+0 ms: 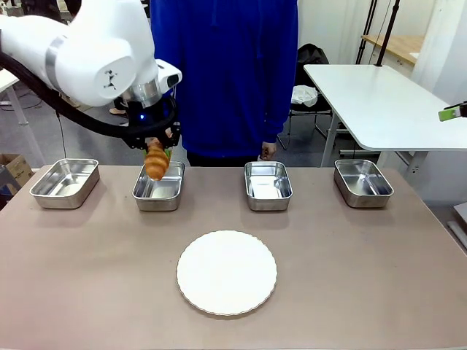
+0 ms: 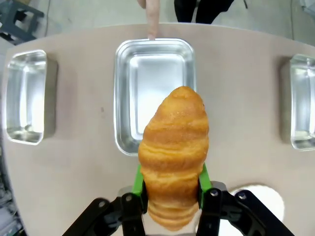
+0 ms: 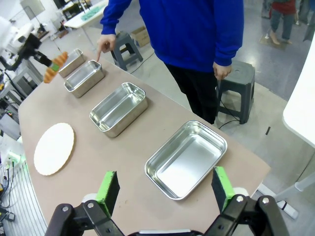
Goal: Place the bread in the container.
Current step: Place the Butter Roll into the Airtight Container indicated by the human.
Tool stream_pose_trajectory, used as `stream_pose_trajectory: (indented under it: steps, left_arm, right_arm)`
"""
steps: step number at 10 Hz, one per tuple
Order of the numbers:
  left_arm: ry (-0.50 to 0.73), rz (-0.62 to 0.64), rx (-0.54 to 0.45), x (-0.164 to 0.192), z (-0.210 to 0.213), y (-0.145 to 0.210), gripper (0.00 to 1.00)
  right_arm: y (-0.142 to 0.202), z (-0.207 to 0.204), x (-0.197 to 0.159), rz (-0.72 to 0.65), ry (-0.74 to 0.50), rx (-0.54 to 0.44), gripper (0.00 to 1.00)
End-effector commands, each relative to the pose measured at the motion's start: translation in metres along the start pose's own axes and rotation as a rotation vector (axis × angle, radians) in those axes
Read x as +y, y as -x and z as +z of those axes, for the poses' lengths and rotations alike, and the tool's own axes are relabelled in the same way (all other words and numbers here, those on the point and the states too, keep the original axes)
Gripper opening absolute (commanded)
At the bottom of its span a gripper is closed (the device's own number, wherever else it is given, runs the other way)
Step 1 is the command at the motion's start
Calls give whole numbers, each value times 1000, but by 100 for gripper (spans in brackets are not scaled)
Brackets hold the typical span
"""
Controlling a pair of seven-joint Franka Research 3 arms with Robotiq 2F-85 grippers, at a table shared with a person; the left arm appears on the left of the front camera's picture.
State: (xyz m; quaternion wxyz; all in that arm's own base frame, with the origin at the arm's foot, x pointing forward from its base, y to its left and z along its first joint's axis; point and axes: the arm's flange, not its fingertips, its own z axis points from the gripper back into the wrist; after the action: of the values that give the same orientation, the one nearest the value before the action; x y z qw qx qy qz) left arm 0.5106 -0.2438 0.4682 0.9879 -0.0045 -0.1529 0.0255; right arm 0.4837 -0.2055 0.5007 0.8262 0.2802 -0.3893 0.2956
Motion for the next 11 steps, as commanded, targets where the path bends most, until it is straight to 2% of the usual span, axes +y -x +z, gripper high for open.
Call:
stream_pose_trajectory:
  steps: [1,3,6,7,8,11]
  left_arm:
    - [-36,0,7,-7,-38,-27,47]
    - [-66,14,0,-5,-74,-40,47]
    - [-58,9,13,1,-98,-52,47]
    - [-55,33,23,2,-100,-52,70]
    - [-56,-3,27,0,-102,-54,100]
    - [-47,5,66,2,-100,-53,100]
  right_arm:
    - [-1,1,1,3,-2,-6,100]
    - [-1,1,1,3,-2,-6,100]
    - [-1,1,1,3,-2,-6,100]
    - [-1,1,1,3,-2,-6,100]
    - [-1,1,1,3,-2,-6,100]
    - [-1,1,1,3,-2,-6,100]
